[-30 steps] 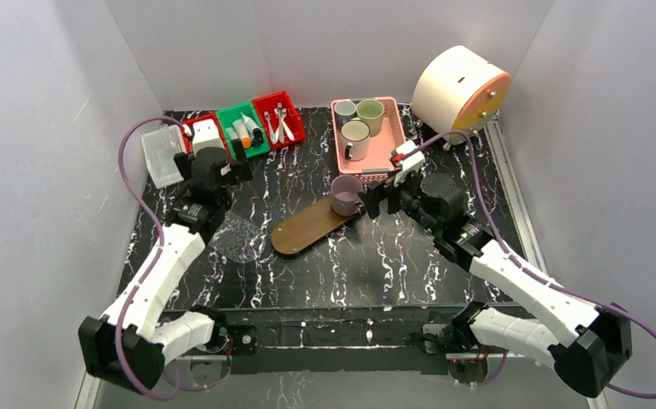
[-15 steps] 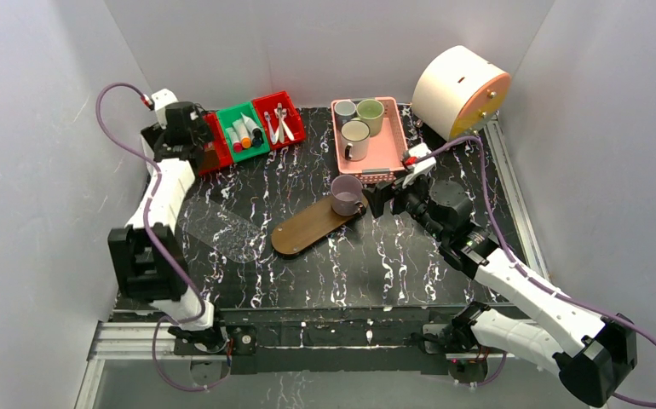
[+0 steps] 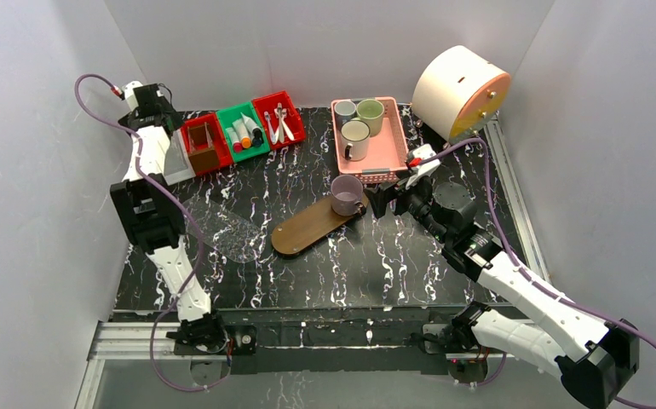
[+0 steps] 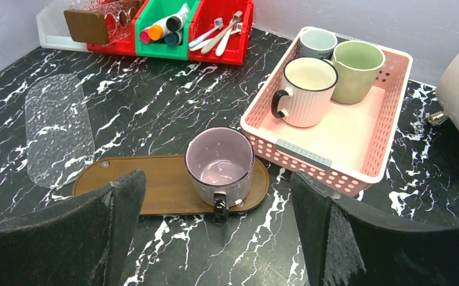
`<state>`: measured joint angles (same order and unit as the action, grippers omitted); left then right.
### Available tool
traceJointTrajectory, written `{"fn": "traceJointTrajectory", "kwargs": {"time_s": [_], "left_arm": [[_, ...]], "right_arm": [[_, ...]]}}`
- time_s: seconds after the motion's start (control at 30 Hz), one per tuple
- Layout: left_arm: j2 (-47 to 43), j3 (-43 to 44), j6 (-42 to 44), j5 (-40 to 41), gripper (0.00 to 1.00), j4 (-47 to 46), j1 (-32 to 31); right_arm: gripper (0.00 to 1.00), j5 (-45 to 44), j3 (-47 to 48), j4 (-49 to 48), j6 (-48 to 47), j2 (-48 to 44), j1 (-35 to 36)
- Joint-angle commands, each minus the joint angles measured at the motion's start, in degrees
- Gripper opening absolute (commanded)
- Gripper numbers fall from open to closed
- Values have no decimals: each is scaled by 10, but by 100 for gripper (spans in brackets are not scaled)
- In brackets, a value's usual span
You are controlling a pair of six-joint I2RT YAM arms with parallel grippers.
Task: Prepare toiletry sets of a toothbrush and toothpaste on the tray
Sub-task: Pick up the toothpaste holder from the storage box.
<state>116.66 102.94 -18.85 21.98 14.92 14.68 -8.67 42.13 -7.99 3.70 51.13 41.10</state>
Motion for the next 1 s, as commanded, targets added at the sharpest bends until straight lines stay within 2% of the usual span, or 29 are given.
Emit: {"fn": "traceJointTrajectory", "kwargs": {"time_s": [0.0,0.47,0.7,0.97], "left_arm": [[36,78,0,-36,84,48,9],[150,195,2,-69,65,72,17],[172,211,12,-66,55,75,19],[170,208,21,-71,38,77,24]], "right_arm": [[99,1,-3,-29,-2,-2,1],[99,-8,-3,-27,-12,9,3],[99,-8,-3,-28,-14,17,2],[99,-5,0,-26,-15,27,2]]}}
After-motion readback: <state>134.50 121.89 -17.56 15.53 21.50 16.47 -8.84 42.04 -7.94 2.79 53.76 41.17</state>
